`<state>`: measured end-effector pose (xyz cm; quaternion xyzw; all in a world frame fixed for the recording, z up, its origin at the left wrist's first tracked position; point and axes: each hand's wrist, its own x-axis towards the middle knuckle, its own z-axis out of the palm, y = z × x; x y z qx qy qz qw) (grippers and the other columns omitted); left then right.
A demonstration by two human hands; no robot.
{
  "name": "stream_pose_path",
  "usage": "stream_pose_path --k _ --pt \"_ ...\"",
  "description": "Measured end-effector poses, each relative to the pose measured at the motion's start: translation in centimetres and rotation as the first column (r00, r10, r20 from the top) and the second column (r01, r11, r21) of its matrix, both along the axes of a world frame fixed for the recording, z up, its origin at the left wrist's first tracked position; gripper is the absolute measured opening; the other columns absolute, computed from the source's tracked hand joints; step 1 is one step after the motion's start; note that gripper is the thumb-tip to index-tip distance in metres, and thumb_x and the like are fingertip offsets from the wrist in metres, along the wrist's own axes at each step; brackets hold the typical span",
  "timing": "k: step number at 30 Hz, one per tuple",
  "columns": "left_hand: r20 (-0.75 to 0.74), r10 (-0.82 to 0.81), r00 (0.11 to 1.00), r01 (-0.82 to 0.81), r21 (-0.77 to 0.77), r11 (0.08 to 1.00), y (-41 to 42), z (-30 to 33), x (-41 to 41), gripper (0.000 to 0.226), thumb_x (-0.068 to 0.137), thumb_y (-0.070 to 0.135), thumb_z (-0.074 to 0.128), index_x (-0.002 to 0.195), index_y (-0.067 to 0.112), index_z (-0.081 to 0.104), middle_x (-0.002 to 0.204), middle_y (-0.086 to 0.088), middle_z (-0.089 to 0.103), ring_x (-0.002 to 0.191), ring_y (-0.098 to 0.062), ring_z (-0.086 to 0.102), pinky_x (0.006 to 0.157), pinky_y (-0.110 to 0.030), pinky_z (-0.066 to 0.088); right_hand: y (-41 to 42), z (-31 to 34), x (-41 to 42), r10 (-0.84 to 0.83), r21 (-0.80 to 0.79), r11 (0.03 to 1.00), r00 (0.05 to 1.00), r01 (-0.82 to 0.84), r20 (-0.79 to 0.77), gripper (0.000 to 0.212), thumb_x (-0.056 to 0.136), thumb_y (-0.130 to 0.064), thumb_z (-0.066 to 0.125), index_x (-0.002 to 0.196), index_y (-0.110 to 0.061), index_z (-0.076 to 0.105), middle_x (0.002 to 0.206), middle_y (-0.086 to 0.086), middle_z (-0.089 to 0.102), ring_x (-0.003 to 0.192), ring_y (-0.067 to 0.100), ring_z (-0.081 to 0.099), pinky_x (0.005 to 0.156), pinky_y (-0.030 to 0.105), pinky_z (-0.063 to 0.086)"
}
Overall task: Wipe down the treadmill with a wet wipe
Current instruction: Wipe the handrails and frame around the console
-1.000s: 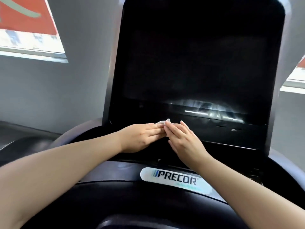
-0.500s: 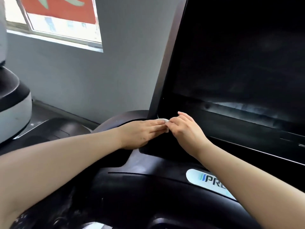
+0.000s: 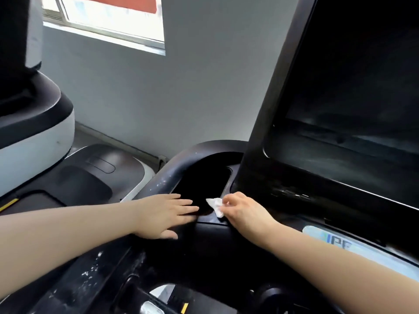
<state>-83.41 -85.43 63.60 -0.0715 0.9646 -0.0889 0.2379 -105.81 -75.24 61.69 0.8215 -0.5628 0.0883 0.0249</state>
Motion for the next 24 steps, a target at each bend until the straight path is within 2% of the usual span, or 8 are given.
stream_pose_path --k 3,5,7,10,12,15,18,24 --pt "-0.066 -0.005 0.998 0.004 -0.011 1.000 -0.2 -0.7 3.0 0.067 0.094 0.053 0.021 0.151 0.019 0.013 0.159 -0.003 0.006 0.147 -0.021 0.001 0.113 -0.036 -0.011 -0.1 -0.4 2.0 -0.014 0.184 0.983 0.999 0.008 0.033 0.031 0.094 -0.024 0.040 0.106 -0.013 0.066 0.120 0.003 0.061 0.107 0.028 0.055 0.094 0.037 0.046" --pt "-0.127 0.000 0.992 -0.006 -0.045 0.999 -0.4 -0.5 4.6 0.072 0.089 0.057 0.014 0.150 0.020 0.020 0.158 -0.004 0.016 0.146 -0.021 0.009 0.110 -0.037 -0.009 0.6 -0.6 3.2 -0.009 0.234 0.972 1.000 0.004 0.021 0.036 0.097 -0.025 0.046 0.128 -0.010 0.055 0.139 0.004 0.050 0.127 0.025 0.043 0.109 0.035 0.033" --pt "-0.131 0.013 0.991 -0.018 -0.038 0.999 -0.7 -0.2 5.8 0.075 0.085 0.060 0.013 0.147 0.021 0.030 0.154 -0.005 0.026 0.144 -0.021 0.020 0.113 -0.036 0.000 1.3 -0.6 3.9 0.013 0.237 0.972 1.000 -0.013 -0.001 0.041 0.093 -0.021 0.054 0.131 -0.008 0.052 0.138 0.006 0.050 0.126 0.028 0.044 0.105 0.039 0.039" --pt "-0.117 0.084 0.990 -0.090 -0.046 0.995 -1.3 0.6 6.8 0.068 0.081 0.063 0.028 0.127 0.024 0.059 0.132 -0.005 0.056 0.121 -0.020 0.054 0.102 -0.033 0.040 1.7 -0.5 4.2 0.084 0.187 0.979 0.996 -0.076 -0.034 0.040 0.075 -0.020 0.068 0.112 -0.008 0.064 0.112 0.005 0.065 0.097 0.030 0.062 0.076 0.035 0.056" --pt "-0.125 0.158 0.980 -0.163 -0.031 0.986 -1.2 0.5 7.3 0.079 0.079 0.070 0.021 0.140 0.026 0.044 0.146 -0.012 0.038 0.134 -0.025 0.040 0.109 -0.030 0.026 1.0 -0.6 4.7 0.095 0.159 0.984 0.991 -0.080 -0.092 0.046 0.067 -0.022 0.075 0.110 -0.009 0.065 0.110 0.004 0.067 0.093 0.026 0.065 0.074 0.029 0.055" --pt "-0.142 0.234 0.962 -0.232 0.027 0.972 -1.5 -0.3 7.8 0.103 0.066 0.084 0.006 0.151 0.027 -0.004 0.157 -0.009 -0.017 0.145 -0.022 -0.009 0.106 -0.024 -0.013 -0.4 -0.9 8.0 0.093 0.262 0.963 0.993 -0.072 -0.070 0.054 0.084 -0.020 0.066 0.133 -0.003 0.050 0.139 0.011 0.050 0.126 0.029 0.047 0.106 0.033 0.035" --pt "-0.109 0.213 0.971 -0.209 0.049 0.977 -2.2 -0.3 7.8 0.113 0.053 0.083 0.001 0.150 0.025 -0.012 0.156 -0.008 -0.022 0.145 -0.020 -0.015 0.105 -0.024 -0.016 -1.2 -2.1 10.9 0.107 0.319 0.946 0.981 -0.052 -0.159 0.063 0.095 -0.026 0.050 0.149 -0.008 0.023 0.157 0.007 0.021 0.145 0.022 0.014 0.116 0.035 0.005" --pt "0.020 0.191 0.981 -0.192 0.108 0.975 -2.9 0.6 7.7 0.127 0.049 0.089 0.026 0.149 0.022 -0.013 0.155 -0.006 -0.024 0.145 -0.019 -0.015 0.103 -0.023 -0.017 0.9 -1.0 7.1 0.189 0.186 0.973 0.935 -0.137 -0.301 0.059 0.058 -0.043 0.084 0.111 -0.020 0.070 0.112 -0.006 0.069 0.104 0.013 0.065 0.089 0.039 0.050"
